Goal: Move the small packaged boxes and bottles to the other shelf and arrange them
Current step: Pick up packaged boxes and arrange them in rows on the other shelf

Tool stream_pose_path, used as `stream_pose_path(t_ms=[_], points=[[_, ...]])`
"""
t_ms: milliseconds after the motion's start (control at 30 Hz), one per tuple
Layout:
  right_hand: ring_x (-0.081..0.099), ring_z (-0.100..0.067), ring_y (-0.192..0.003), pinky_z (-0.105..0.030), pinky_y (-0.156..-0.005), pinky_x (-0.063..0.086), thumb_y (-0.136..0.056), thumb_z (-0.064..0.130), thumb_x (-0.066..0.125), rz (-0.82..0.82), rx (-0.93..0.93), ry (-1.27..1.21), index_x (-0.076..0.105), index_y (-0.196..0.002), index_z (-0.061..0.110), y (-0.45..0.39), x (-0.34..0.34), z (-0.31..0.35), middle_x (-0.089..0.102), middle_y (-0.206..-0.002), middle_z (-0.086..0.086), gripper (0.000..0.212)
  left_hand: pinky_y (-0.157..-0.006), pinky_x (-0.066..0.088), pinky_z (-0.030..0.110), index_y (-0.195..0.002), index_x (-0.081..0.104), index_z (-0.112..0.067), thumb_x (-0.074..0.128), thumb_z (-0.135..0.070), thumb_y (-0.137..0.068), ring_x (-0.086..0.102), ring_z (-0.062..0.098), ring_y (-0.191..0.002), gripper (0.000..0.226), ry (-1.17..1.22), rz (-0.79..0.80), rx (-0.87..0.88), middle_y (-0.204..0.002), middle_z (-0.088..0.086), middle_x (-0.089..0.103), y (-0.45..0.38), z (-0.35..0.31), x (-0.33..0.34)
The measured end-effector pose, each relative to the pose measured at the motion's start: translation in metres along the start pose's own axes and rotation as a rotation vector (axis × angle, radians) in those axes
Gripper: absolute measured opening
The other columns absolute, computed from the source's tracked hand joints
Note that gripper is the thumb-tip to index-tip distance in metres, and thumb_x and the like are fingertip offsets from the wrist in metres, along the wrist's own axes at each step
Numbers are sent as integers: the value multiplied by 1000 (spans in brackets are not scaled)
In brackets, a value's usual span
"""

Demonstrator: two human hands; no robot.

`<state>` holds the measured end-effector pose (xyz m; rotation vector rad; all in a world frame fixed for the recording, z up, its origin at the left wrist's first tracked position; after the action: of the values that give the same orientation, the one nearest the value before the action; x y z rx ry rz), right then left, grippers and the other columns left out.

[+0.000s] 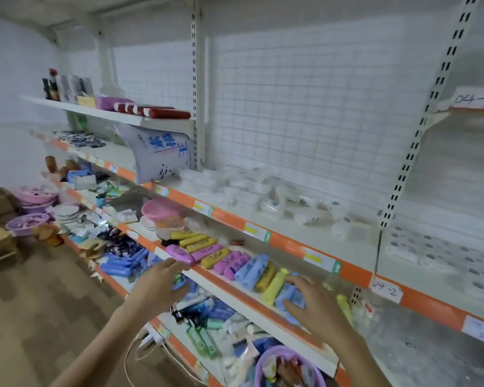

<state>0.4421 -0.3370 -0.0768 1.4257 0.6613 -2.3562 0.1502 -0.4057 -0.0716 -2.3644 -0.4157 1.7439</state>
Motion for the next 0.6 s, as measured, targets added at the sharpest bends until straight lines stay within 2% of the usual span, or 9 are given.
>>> stream_pose_path(t_ms=[167, 300, 433, 600], points=[[49, -11, -118, -24, -94, 41, -88, 33, 57, -37, 18, -67, 49, -126, 26, -77, 23, 37, 49, -127, 10, 40, -84, 41, 19, -127, 50, -25, 53, -33, -90, 51, 11, -113, 38, 13, -14, 60, -129, -7, 49, -52, 61, -26], [49, -12, -115, -23, -93, 40, -89, 31, 58, -50, 57, -70, 49, -126, 26, -125, 30, 48, 50, -124, 9, 39, -79, 43, 18, -121, 55, -25, 56, -33, -88, 55, 10, -105, 34, 37, -21, 76, -123, -8, 54, -95, 98, -31], [49, -6, -111, -21, -89, 40, -88, 38, 58, -83, 48, -72, 50, -124, 31, -171, 22, 51, 46, -115, 18, 37, -83, 50, 32, -120, 59, -19, 61, -30, -85, 57, 17, -106, 37, 76, -23, 101, -125, -3, 56, -147, 123, -26], [45, -2, -104, -23, -84, 37, -88, 35, 58, -169, 59, -14, 51, -123, 30, -241, 6, 34, 42, -111, 19, 36, -83, 50, 33, -119, 59, -16, 62, -24, -85, 61, 17, -97, 35, 128, -42, 172, -117, -2, 59, -230, 133, -17]])
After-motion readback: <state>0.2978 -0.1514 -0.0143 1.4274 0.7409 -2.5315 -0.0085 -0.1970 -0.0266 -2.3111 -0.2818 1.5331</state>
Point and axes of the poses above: each hand's wrist, its own y-axis away from the middle knuckle, its own x-axis out of the palm, z = x × y, the point moved 6 cm from there along -y, towards the middle knuckle
